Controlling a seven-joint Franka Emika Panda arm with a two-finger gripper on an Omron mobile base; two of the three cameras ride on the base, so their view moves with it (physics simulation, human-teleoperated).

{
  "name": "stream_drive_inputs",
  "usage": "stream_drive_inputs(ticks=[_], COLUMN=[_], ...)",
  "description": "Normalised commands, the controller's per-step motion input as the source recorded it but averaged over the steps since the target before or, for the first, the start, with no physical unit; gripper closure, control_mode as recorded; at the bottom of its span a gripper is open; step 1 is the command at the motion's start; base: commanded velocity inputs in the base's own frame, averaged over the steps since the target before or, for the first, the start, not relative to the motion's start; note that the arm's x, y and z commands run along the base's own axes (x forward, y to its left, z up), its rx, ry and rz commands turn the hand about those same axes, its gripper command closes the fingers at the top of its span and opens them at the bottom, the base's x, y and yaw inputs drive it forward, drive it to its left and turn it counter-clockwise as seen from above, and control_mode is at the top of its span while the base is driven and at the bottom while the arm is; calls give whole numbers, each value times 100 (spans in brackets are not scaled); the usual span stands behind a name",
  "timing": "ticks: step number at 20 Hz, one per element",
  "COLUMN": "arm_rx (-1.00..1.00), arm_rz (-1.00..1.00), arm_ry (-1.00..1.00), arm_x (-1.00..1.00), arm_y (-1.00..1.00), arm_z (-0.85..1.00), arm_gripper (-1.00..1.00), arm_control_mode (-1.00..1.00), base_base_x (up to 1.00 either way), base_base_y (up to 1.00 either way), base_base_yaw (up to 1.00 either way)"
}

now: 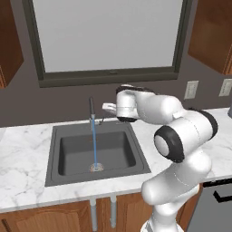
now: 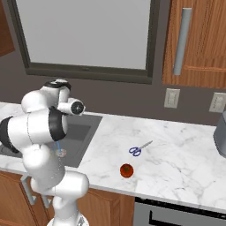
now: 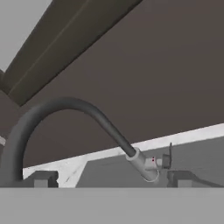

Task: Turn on the sink faucet. Then move the tomato from the counter to the sink. Turn off the sink. Move the vegetable from the sink to the pot next to the stove. Finally move the pot to the rear right burner.

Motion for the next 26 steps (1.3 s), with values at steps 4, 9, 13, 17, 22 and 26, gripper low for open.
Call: stream_drive_inputs(ticks=[4, 9, 13, 17, 22, 26], arm_rx=[-6, -6, -6, -6, -8, -5], arm_rz=[-6, -6, -6, -5, -2, 0], arm_ry=[22, 23, 25, 27, 26, 20], arm_x=[-55, -55, -50, -46, -38, -34], arm_y=[-17, -22, -21, -25, -38, -61], arm_z=[53, 56, 61, 50, 14, -12], arm_gripper=[-100, -100, -100, -100, -100, -100], arm_control_mode=[-100, -100, -100, -100, -100, -100], base_base_x=[0, 0, 0, 0, 0, 0], base_base_y=[0, 0, 0, 0, 0, 0], base_base_yaw=[0, 0, 0, 0, 0, 0])
